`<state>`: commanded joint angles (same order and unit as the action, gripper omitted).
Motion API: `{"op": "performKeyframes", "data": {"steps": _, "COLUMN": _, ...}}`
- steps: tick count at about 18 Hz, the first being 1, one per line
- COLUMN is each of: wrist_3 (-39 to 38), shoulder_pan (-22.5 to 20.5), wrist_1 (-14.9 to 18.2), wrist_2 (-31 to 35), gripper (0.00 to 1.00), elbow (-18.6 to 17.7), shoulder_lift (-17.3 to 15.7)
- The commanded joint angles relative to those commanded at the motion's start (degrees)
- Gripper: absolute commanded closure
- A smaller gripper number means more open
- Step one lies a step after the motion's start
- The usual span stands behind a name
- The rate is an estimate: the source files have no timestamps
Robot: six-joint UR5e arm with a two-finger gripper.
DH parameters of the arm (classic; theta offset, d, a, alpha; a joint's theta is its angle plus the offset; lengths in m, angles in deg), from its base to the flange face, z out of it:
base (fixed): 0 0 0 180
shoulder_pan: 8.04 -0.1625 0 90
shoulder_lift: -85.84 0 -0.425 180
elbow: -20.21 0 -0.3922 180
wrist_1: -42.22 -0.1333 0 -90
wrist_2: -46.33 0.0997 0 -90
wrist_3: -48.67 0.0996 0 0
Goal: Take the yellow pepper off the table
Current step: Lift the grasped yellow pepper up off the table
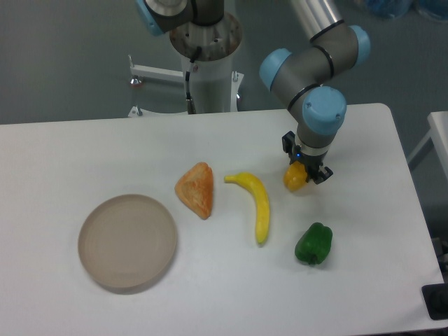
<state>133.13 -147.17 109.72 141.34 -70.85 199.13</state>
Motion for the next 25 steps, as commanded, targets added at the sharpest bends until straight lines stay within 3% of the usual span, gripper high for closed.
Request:
{"op": "performKeyframes", "data": {"steps": 5, "wrist_3": -1.0, "shoulder_pan": -0.1, "wrist_1": 0.6, "wrist_2": -3.4, "gripper": 0.49, "elbow": 3.1, "shoulder_lift": -0.2}}
{"op": "performKeyframes", "data": {"steps": 9, "wrist_3": -2.5, "shoulder_pan": -0.1, "wrist_1": 3.9, "wrist_2": -7.5, "gripper": 0.49, "elbow": 6.8, "shoulder_lift": -0.2}}
{"op": "performKeyframes", "data": {"steps": 18, "wrist_3": -13.3, "shoulder_pan": 0.9, "wrist_1": 3.8, "wrist_2": -14.8, "gripper": 0.49, "elbow": 13.8, "shoulder_lift": 2.5}}
{"op": "performKeyframes", "data": {"steps": 25, "wrist_3": -15.5, "shoulder_pan": 1.8, "wrist_1": 3.6, "wrist_2": -14.9, "gripper": 0.49, "elbow": 14.5, "shoulder_lift": 3.0}}
